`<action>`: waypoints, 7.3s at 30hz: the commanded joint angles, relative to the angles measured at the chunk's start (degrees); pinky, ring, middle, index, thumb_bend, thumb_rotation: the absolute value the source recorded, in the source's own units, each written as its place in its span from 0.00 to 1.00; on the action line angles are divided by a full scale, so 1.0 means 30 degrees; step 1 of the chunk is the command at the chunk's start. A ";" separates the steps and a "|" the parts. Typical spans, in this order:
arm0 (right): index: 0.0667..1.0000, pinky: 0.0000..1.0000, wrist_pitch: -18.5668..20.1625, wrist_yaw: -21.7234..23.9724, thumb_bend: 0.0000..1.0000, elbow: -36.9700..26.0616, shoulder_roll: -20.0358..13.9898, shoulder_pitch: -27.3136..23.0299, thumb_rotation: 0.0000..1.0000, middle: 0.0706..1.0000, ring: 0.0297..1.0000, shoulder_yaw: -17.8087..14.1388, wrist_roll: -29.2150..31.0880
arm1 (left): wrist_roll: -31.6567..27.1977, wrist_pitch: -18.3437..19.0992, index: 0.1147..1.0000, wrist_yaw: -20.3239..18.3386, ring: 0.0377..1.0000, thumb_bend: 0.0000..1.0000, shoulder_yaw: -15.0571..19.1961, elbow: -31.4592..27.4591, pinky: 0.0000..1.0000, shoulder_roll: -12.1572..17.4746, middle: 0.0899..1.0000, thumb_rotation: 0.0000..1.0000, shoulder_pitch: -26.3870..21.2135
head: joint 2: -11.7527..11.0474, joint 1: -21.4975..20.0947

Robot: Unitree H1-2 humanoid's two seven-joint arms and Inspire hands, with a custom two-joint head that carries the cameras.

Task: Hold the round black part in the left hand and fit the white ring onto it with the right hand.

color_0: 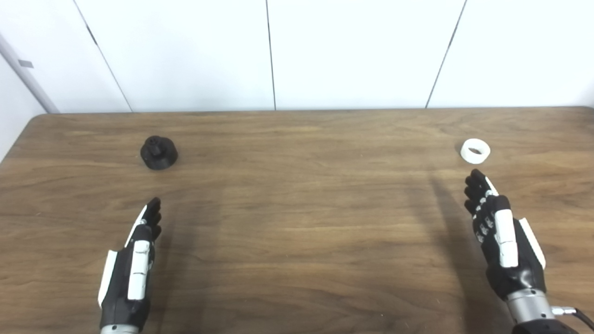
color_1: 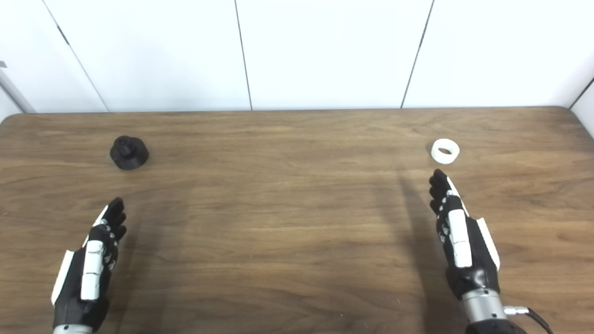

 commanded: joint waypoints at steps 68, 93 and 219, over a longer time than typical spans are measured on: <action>0.97 1.00 -0.5353 0.1223 0.49 0.3727 -0.0395 0.1644 1.00 0.97 1.00 -0.0297 0.0248 | 0.5856 0.0686 0.88 0.2581 0.94 0.82 0.0169 -0.1573 0.92 -0.0261 0.91 0.23 -0.1908 | -0.5342 0.4449; 1.00 1.00 -0.3915 0.1423 0.59 0.2951 -0.0521 0.1635 1.00 1.00 1.00 -0.0053 0.0896 | 1.4889 0.5896 0.84 0.1590 0.95 0.95 -0.0051 0.3121 1.00 0.4524 0.90 0.40 -0.9420 | -0.5070 0.4215; 0.96 1.00 -0.2801 0.0212 0.57 0.1081 0.0095 0.2446 1.00 0.95 0.97 0.0956 -0.0603 | 1.4427 0.5615 0.42 0.1147 0.92 0.52 -0.5066 0.5613 1.00 0.5781 0.78 0.05 -1.1642 | -0.3320 0.1200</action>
